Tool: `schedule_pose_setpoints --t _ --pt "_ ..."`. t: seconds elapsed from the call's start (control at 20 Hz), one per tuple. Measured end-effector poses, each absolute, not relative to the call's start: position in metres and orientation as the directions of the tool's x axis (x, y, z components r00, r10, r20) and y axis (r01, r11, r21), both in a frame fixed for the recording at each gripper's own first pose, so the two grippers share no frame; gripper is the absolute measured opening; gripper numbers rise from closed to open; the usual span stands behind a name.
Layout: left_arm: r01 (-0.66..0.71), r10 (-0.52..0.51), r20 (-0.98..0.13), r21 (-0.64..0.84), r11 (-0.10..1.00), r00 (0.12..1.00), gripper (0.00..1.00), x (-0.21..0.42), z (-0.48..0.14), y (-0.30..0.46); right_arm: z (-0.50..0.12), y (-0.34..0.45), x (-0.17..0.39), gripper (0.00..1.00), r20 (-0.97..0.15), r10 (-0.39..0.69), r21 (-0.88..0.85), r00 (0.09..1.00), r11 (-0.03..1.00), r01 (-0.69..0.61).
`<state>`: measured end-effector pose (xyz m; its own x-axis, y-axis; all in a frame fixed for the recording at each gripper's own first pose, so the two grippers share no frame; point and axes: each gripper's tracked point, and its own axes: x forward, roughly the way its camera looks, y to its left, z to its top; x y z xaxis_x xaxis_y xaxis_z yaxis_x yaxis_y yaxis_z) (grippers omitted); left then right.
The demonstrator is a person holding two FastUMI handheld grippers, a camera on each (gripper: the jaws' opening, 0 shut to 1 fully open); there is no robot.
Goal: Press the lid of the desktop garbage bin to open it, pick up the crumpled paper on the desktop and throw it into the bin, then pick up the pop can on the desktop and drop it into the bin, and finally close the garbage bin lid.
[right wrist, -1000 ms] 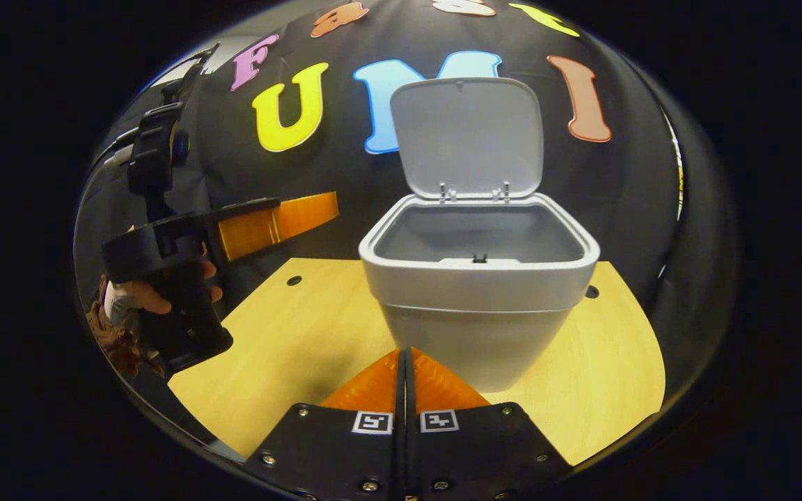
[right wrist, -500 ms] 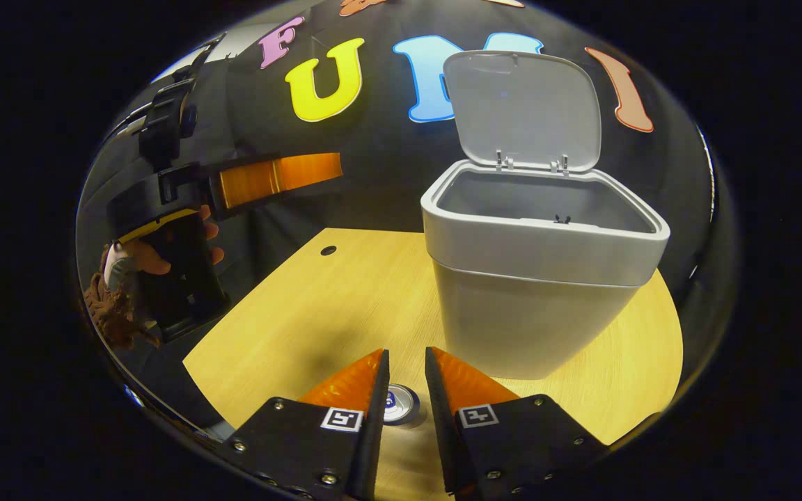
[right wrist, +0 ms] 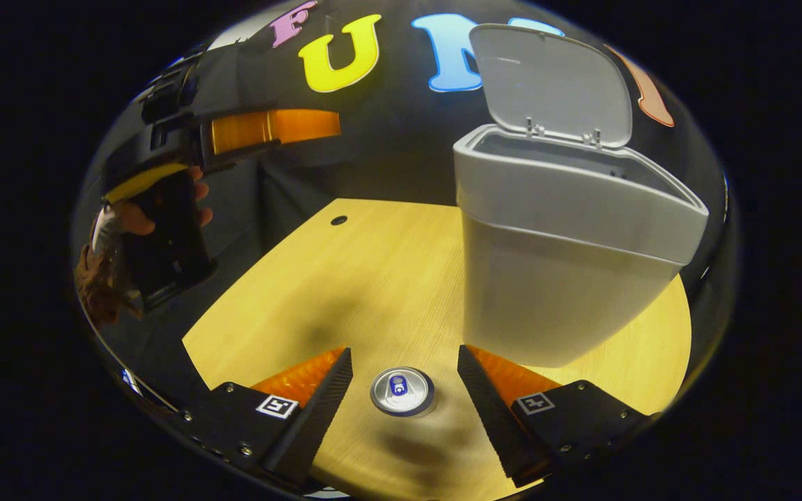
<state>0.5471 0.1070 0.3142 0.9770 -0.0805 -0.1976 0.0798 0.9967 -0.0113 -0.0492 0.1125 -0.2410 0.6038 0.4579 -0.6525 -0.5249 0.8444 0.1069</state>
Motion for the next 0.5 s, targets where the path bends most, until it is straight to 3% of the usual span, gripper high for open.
schedule_pose_setpoints --t 0.5 --pt "0.06 -0.06 -0.214 -0.007 0.998 0.975 0.93 0.55 0.307 0.118 -0.3 0.113 -0.05 0.98 -0.761 0.404 0.047 0.508 0.815 -0.578"
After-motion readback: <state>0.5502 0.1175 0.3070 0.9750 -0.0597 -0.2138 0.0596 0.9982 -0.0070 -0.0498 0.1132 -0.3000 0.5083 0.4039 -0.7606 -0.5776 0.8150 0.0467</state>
